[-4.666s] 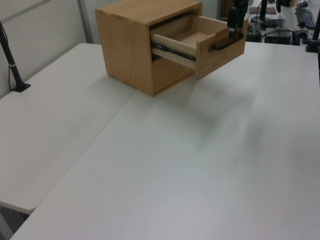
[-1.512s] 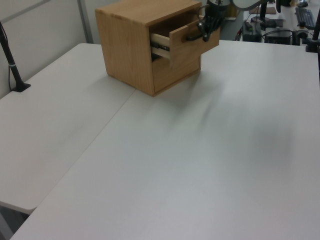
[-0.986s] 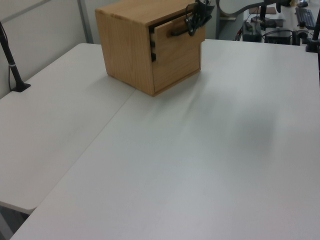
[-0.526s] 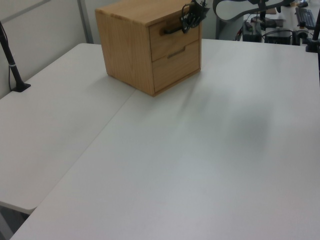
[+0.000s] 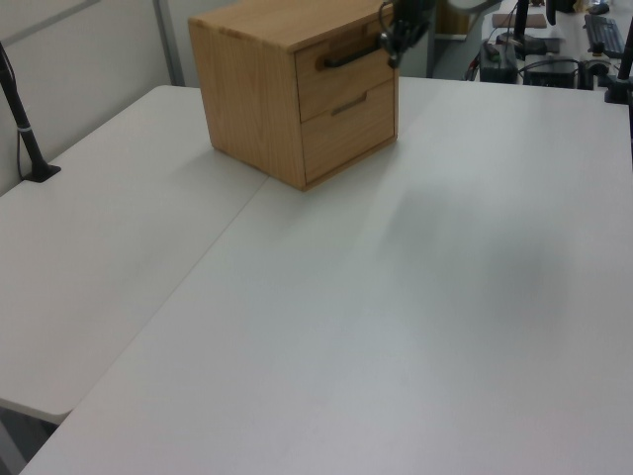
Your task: Close the drawer by sliding it
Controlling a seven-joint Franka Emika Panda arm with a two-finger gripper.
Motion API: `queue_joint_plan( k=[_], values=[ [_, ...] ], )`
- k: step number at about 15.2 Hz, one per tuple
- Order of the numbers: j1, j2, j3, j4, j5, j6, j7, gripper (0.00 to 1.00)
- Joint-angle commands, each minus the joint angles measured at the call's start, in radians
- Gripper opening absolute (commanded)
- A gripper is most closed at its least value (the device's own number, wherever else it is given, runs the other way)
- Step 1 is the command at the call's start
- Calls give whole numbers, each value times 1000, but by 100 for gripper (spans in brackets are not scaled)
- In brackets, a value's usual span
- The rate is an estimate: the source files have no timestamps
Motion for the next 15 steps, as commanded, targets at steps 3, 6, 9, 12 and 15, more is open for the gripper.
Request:
queue_joint_plan(
  k=[3,6,9,12,15],
  values=[
    [142,-226,-25,-136,195,-289,-19,0],
    [293,-276,-125,-204,201,-325,-24,3],
    [286,-273,-119,-209,201,-325,-165,31],
    [198,-299,-51,-212,202,-336,-324,99],
    [105,-321,17,-216,202,-337,-335,100]
  ],
)
